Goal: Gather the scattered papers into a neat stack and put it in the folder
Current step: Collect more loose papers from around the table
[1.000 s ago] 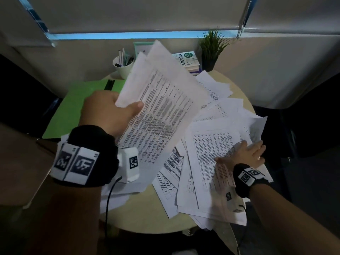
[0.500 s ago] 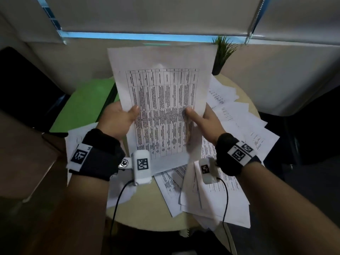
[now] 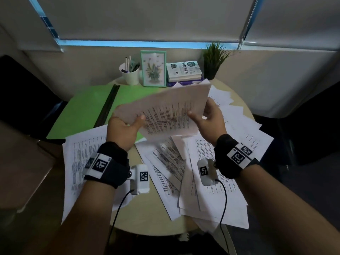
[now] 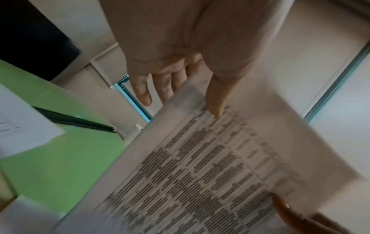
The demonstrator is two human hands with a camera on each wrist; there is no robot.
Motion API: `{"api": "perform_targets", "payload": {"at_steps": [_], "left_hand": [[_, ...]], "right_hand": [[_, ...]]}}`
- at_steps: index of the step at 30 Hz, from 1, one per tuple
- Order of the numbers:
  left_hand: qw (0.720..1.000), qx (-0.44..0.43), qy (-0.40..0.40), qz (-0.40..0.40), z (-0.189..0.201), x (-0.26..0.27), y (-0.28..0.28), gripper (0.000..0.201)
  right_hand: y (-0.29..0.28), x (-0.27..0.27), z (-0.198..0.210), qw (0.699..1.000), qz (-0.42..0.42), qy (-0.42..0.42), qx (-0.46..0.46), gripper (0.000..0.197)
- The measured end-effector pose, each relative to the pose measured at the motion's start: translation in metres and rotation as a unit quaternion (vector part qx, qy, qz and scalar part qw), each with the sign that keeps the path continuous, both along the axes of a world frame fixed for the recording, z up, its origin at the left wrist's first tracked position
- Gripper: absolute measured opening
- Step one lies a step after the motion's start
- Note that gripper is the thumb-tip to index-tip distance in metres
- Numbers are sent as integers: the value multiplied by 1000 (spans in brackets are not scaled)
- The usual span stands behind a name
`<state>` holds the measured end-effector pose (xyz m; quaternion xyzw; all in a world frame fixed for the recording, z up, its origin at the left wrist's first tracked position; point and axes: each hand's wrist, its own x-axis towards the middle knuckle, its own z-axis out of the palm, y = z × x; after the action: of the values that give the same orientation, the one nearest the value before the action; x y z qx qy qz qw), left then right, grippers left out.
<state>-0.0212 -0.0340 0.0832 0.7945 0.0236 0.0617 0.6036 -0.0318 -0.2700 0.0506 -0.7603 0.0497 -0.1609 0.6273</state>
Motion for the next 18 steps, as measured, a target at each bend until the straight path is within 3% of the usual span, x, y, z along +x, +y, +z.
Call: {"api": "perform_targets", "payload": {"at_steps": [4, 6, 11, 14, 18], "left_hand": [[999, 24, 10, -26, -9, 2, -8, 14], [998, 54, -10, -14, -1, 1, -13, 16], [999, 25, -35, 17, 13, 9, -20, 19], [998, 62, 20, 2, -10, 12, -19, 27], [981, 155, 115, -18, -50, -8, -12, 29]], "right_hand": [[-6, -4, -3, 999, -17, 27, -45, 9], [-6, -3, 3, 998, -21, 20, -51, 12], [-5, 2, 12, 998, -47, -2, -45, 17], [-7, 2, -7, 991, -5, 76, -112, 29], [-4, -8, -41, 981, -11, 123, -150, 23]]}}
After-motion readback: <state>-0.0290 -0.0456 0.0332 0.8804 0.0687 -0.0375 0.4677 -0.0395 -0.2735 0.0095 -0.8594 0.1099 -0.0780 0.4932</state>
